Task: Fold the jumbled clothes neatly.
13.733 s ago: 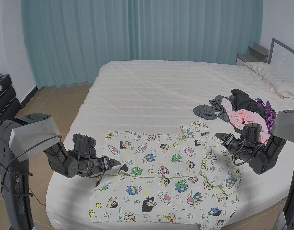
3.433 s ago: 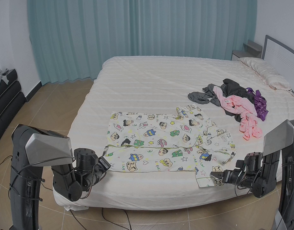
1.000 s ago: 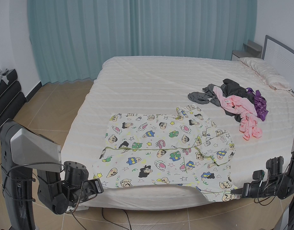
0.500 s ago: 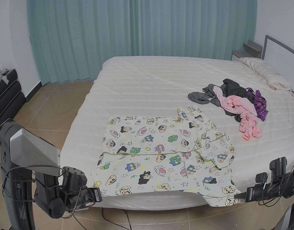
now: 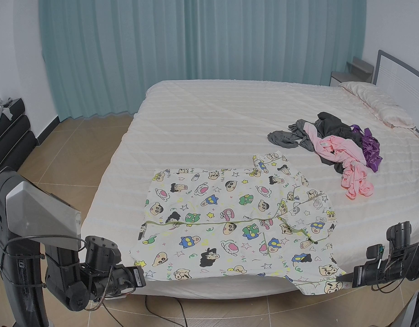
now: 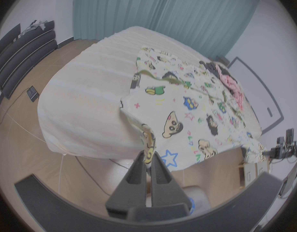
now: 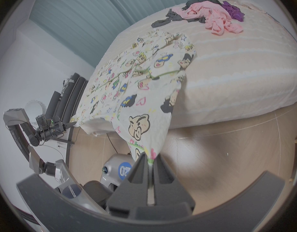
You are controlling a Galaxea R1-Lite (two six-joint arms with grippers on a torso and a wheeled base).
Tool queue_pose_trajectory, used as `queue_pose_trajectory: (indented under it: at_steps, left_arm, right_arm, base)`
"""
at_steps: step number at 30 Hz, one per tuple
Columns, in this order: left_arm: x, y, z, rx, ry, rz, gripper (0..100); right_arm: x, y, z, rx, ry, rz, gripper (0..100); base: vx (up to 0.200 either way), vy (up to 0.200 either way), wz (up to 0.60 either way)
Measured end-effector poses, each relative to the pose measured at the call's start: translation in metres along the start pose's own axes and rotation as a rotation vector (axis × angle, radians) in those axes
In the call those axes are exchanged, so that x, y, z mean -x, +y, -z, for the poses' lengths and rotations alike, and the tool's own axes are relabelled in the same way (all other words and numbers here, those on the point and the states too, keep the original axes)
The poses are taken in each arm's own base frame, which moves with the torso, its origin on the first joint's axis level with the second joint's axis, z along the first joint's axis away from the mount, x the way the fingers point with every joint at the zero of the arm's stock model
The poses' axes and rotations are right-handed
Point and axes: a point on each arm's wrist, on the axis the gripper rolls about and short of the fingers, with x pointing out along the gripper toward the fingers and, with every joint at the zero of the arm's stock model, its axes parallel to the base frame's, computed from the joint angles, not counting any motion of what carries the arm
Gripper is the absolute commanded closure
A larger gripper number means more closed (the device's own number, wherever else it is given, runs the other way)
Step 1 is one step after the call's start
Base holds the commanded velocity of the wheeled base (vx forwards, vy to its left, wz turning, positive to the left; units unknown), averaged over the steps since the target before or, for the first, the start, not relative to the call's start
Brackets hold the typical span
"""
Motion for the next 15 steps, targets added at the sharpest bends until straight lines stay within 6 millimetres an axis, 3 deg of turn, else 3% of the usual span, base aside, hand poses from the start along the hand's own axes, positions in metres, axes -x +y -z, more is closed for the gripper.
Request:
queue_pose_trajectory:
  at_steps: [6, 15]
  left_arm:
    - [-0.006, -0.013, -0.018, 0.055, -0.043, 0.032, 100]
    - [-0.020, -0.033, -0.049, 0.209, 0.058, -0.035, 100]
  right_arm:
    - [-0.002, 0.003, -0.022, -0.060, -0.079, -0.015, 100]
    - [-0.006, 0.009, -0.049, -0.083, -0.163, -0.022, 100]
  base:
    - [0.000, 0.000, 0.00]
    - [0.000, 0.000, 0.00]
